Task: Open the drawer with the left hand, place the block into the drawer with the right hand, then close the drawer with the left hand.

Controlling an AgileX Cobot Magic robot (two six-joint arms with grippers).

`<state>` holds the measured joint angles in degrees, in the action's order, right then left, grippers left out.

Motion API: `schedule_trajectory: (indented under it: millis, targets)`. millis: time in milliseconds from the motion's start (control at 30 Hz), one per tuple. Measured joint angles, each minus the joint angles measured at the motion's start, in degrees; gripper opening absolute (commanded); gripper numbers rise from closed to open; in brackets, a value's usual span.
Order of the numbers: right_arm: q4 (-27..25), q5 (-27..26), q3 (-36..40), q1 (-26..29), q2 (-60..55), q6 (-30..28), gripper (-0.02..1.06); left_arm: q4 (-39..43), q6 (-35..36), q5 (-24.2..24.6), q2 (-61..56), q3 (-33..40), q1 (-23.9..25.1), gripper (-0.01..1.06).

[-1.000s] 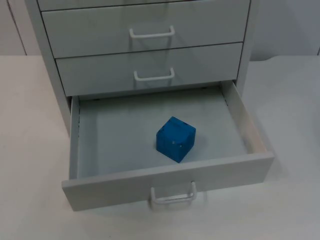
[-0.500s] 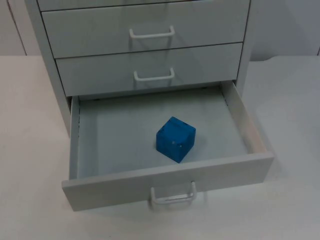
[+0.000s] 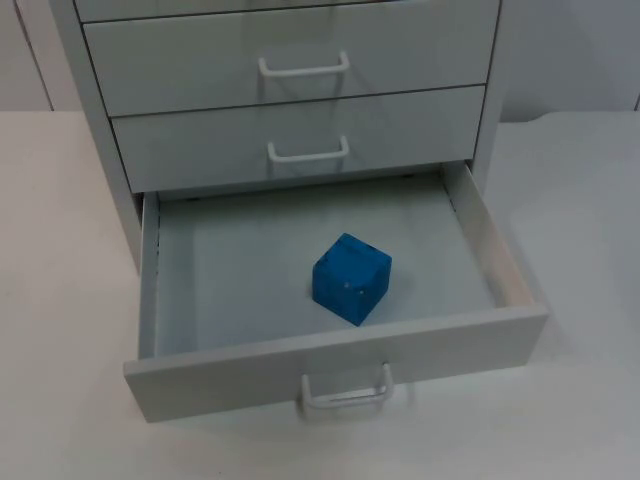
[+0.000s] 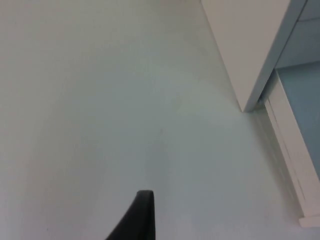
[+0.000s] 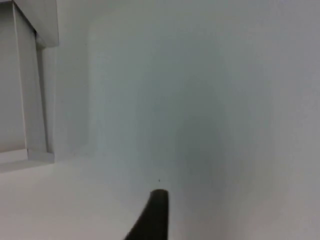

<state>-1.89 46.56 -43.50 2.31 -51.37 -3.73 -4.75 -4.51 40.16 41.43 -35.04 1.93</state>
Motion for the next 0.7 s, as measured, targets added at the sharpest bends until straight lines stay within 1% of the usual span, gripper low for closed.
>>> schedule_trajectory:
  millis: [33, 67, 167, 300, 367, 400, 467, 500, 533, 567, 600, 633, 667, 700]
  targets:
    - [0.0, -0.1, 0.1, 0.0, 0.0, -0.1, 1.02, 0.0, 0.0, 0.0, 0.0, 0.0, 0.0, 1.05]
    - [0.0, -0.2, 0.1, 0.0, 0.0, -0.1, 1.05, 0.0, 0.0, 0.0, 0.0, 0.0, 0.0, 1.05]
    - [0.0, -0.5, 0.1, 0.0, 0.0, -0.1, 1.05, 0.0, 0.0, 0.0, 0.0, 0.0, 0.0, 1.05]
    - [0.0, -1.1, 0.1, 0.0, 0.0, -0.1, 1.05, -1.3, 0.0, 1.7, 0.7, 0.0, 0.0, 1.05]
    - [-0.1, -1.2, 0.1, 0.0, 0.0, -0.1, 1.05, -2.0, -0.2, 2.2, 1.2, 0.0, 0.0, 1.01]
    - [-0.1, -1.4, 0.1, 0.0, 0.0, -0.1, 1.05, -3.5, -0.8, 2.8, 2.0, -0.3, 0.0, 1.01]
    - [-0.6, -1.5, 0.1, 0.0, 0.0, -0.1, 1.05, -8.3, -3.9, 4.0, 3.9, -1.7, 0.0, 0.88]
    - [-1.0, -1.7, 0.1, 0.0, 0.0, -0.1, 1.05, -11.8, -5.7, 4.6, 5.3, -2.5, 0.0, 0.78]
    - [-1.0, -1.7, 0.1, 0.0, 0.0, -0.1, 1.05, -11.8, -5.7, 4.6, 5.3, -2.5, 0.0, 0.68]
    - [-1.1, -1.8, 0.1, 0.0, 0.0, -0.1, 1.05, -15.4, -7.4, 5.2, 6.5, -3.5, 0.0, 0.68]
    - [-1.2, -1.8, 0.1, 0.0, 0.0, -0.1, 1.05, -20.5, -11.0, 5.7, 9.2, -5.0, 0.0, 0.53]
    - [-1.3, -1.9, 0.1, 0.0, 0.0, -0.1, 1.05, -23.4, -14.2, 6.2, 10.6, -5.7, 0.0, 0.38]
    - [-1.3, -1.9, 0.1, 0.0, 0.0, -0.1, 1.05, -23.4, -14.2, 6.2, 10.6, -5.7, 0.0, 0.26]
    - [-1.3, -1.9, 0.1, 0.0, 0.0, -0.1, 1.05, -26.9, -17.3, 6.9, 12.0, -6.4, 0.0, 0.26]
